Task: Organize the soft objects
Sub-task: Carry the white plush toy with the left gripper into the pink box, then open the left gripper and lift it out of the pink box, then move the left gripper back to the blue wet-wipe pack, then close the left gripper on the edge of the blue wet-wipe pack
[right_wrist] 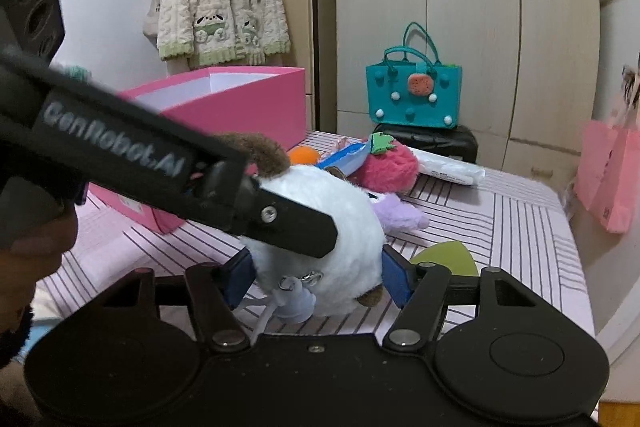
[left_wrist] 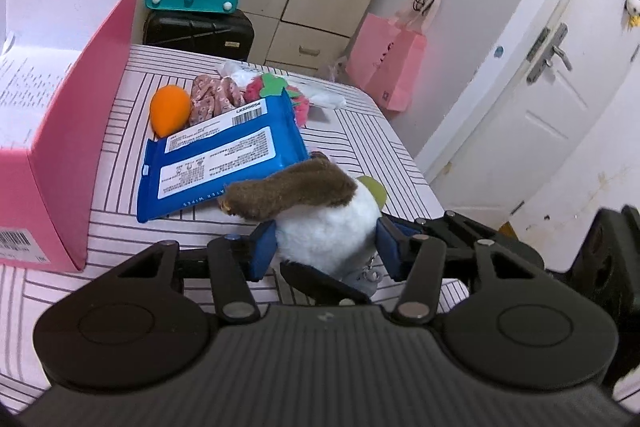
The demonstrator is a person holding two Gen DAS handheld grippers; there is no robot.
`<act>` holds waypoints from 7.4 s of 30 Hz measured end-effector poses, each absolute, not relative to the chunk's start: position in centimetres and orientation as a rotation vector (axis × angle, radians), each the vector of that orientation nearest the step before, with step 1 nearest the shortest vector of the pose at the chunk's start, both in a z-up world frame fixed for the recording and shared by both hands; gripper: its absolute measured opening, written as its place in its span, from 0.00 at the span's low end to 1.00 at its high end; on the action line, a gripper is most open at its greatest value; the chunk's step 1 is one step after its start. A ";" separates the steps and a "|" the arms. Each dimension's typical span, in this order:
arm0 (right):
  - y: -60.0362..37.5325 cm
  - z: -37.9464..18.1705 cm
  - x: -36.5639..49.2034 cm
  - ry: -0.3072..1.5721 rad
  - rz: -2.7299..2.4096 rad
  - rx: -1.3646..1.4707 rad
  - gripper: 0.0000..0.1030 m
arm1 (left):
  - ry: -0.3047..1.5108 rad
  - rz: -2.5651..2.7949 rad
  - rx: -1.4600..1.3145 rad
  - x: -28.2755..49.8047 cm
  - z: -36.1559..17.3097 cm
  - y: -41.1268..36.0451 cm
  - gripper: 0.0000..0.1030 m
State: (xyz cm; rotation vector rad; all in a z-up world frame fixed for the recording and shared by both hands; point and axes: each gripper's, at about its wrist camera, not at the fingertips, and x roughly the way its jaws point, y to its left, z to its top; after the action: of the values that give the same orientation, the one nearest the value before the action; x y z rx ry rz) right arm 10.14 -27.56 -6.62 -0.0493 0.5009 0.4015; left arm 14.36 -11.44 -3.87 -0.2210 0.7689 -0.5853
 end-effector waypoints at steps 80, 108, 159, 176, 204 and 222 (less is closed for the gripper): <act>-2.9 -0.1 40.0 0.882 0.884 -0.522 0.66 | 1.091 -0.154 -0.194 40.1 0.3 10.3 0.30; -12.0 6.6 31.8 0.841 0.751 -0.239 0.50 | 0.971 -0.217 -0.016 31.0 6.0 8.5 0.47; -30.5 2.7 15.2 0.728 0.621 0.062 0.57 | 0.602 -0.530 -0.065 11.0 3.9 -4.7 0.74; -30.4 -1.9 21.7 0.835 0.617 0.190 0.56 | 0.676 -0.393 -0.070 14.5 -2.1 -10.9 0.71; -27.8 -5.0 23.8 0.970 0.654 0.250 0.41 | 0.656 -0.286 -0.149 14.6 -5.2 -7.5 0.71; -30.2 -4.5 18.0 0.949 0.586 0.224 0.13 | 0.716 -0.349 -0.201 14.3 -5.8 -5.9 0.71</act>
State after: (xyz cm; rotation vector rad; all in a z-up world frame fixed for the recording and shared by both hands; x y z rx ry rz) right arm 17.99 -30.22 -4.53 0.2236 0.9487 0.5861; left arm 14.28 -5.89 -5.75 -0.2006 0.7161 -0.3494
